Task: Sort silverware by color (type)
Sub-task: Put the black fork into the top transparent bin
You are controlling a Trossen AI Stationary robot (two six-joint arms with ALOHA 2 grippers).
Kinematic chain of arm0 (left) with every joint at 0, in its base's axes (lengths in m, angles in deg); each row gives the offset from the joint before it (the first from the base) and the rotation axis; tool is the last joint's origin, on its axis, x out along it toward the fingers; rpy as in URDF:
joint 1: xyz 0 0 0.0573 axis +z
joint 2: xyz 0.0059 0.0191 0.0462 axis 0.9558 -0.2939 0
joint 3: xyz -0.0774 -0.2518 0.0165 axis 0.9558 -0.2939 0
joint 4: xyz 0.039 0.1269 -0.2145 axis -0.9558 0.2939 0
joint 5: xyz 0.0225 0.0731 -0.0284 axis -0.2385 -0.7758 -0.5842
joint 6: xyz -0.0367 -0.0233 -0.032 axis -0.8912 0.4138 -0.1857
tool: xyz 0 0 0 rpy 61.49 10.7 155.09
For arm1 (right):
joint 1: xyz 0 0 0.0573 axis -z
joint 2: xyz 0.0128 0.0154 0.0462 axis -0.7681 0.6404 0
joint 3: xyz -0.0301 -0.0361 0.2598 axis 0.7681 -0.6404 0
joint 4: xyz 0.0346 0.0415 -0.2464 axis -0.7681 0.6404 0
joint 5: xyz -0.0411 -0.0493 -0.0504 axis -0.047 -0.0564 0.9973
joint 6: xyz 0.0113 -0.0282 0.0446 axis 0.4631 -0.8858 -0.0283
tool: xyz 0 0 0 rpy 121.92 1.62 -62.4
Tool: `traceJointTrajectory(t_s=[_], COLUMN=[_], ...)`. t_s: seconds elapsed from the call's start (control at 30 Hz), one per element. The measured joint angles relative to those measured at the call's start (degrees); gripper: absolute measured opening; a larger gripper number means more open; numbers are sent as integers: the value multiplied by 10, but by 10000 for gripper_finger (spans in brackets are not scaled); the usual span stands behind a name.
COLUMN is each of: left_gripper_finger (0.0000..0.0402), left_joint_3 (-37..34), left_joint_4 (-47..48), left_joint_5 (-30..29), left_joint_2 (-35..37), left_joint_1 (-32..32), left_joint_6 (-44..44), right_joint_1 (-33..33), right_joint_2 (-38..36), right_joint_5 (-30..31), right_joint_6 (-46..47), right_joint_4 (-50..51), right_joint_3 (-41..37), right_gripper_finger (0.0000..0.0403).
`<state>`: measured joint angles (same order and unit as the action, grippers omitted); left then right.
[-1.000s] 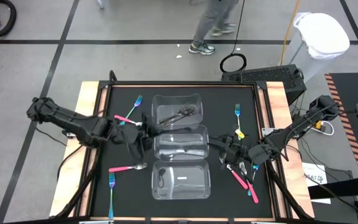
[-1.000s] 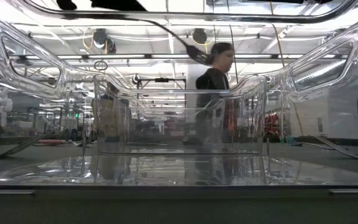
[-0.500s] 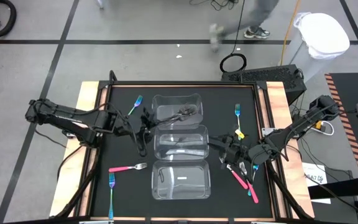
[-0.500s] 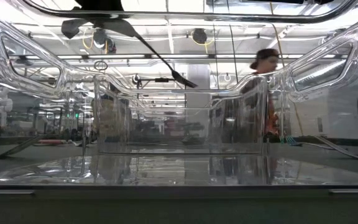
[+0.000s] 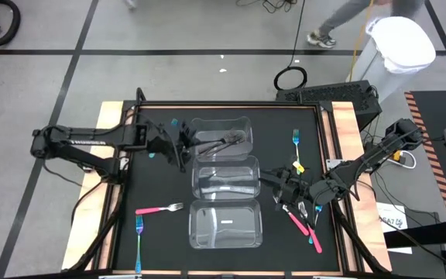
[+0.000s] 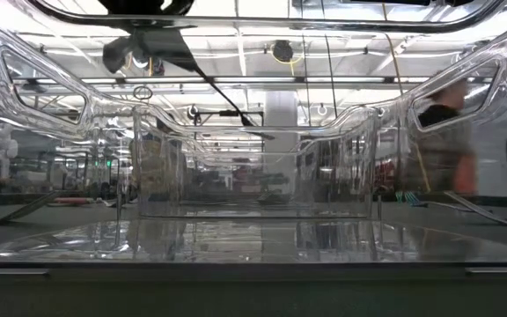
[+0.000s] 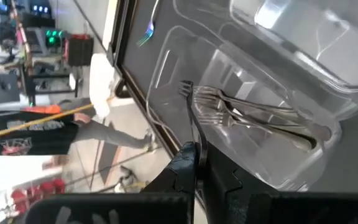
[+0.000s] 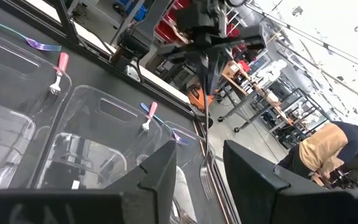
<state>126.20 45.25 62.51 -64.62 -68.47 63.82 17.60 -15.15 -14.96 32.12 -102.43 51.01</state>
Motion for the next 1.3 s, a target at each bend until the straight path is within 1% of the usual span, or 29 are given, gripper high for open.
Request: traceJointTrajectory(t_s=[0.17, 0.3, 0.47, 0.7, 0.8, 1.07, 1.3], left_gripper_finger=[8, 8, 8, 8, 8, 8, 8], left_joint_3=[0, 0, 0, 0, 0, 0, 0], left_joint_4=[1, -1, -1, -19, -30, -101, -113], left_joint_5=[22, 70, 65, 64, 52, 49, 45], left_joint_2=[0, -6, -34, -91, -107, -127, -160], left_joint_1=[37, 52, 62, 72, 77, 86, 87], left_joint_6=[26, 26, 31, 40, 38, 36, 37], right_joint_1=[0, 0, 0, 0, 0, 0, 0], right_joint_2=[0, 0, 0, 0, 0, 0, 0], right_joint_5=[0, 0, 0, 0, 0, 0, 0], right_joint_6=[0, 1, 2, 2, 2, 2, 7], right_joint_4=[8, 8, 8, 8, 8, 8, 12], right_joint_3=[0, 0, 0, 0, 0, 0, 0], right_gripper_finger=[130, 130, 130, 130, 130, 130, 130])
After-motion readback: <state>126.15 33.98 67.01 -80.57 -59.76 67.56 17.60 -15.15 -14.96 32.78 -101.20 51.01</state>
